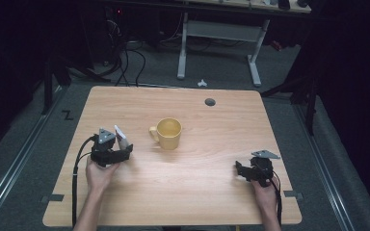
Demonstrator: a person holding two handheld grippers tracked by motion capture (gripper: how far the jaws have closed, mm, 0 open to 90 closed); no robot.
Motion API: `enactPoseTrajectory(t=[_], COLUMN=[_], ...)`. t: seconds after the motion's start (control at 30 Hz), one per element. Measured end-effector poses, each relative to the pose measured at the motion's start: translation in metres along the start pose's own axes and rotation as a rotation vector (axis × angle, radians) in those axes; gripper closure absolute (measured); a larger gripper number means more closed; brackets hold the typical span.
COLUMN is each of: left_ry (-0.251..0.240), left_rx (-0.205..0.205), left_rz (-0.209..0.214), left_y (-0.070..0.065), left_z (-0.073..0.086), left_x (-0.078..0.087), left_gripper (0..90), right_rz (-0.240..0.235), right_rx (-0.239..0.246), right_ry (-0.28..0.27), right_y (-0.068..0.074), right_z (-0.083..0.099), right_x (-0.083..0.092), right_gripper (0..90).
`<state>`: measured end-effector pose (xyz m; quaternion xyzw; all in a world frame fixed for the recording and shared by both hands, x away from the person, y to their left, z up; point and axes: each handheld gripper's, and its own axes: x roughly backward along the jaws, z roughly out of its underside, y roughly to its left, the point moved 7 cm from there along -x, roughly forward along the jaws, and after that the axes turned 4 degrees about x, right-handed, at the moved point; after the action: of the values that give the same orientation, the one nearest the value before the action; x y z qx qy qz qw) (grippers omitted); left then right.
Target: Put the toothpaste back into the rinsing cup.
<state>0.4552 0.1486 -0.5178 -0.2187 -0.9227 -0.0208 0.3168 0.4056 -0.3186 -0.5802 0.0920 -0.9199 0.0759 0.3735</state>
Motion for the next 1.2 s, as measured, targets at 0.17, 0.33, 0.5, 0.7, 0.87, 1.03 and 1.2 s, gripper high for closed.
enactPoseTrajectory(t=[0.17, 0.33, 0.5, 0.7, 0.87, 1.03, 1.2], left_ry=[0.002, 0.002, 0.002, 0.000, 0.002, 0.001, 0.000], left_rx=[-0.003, -0.012, -0.046, -0.064, -0.070, -0.069, -0.064], left_rz=[0.010, 0.018, 0.017, 0.011, 0.009, 0.011, 0.009], left_y=[0.002, 0.002, -0.002, -0.003, -0.002, -0.002, -0.001], left_z=[-0.002, -0.005, -0.008, -0.008, -0.008, -0.008, -0.008], left_x=[-0.004, -0.008, -0.011, -0.011, -0.011, -0.010, -0.010], left_gripper=[28.7, 31.2, 38.0, 42.7, 44.5, 47.4, 50.2], right_rz=[0.000, 0.000, 0.000, 0.000, 0.000, -0.001, 0.000], right_rx=[0.000, -0.001, -0.001, -0.001, -0.001, -0.001, -0.001], right_ry=[0.000, 0.001, 0.001, 0.001, 0.000, 0.001, 0.001], right_y=[0.000, 0.000, 0.000, 0.000, 0.000, 0.000, 0.000], right_z=[0.000, 0.000, 0.000, 0.000, 0.000, 0.000, 0.000], right_x=[0.000, 0.000, 0.000, 0.000, 0.000, 0.000, 0.000], right_gripper=[18.4, 18.4, 18.4, 18.4, 18.4, 18.4, 18.4])
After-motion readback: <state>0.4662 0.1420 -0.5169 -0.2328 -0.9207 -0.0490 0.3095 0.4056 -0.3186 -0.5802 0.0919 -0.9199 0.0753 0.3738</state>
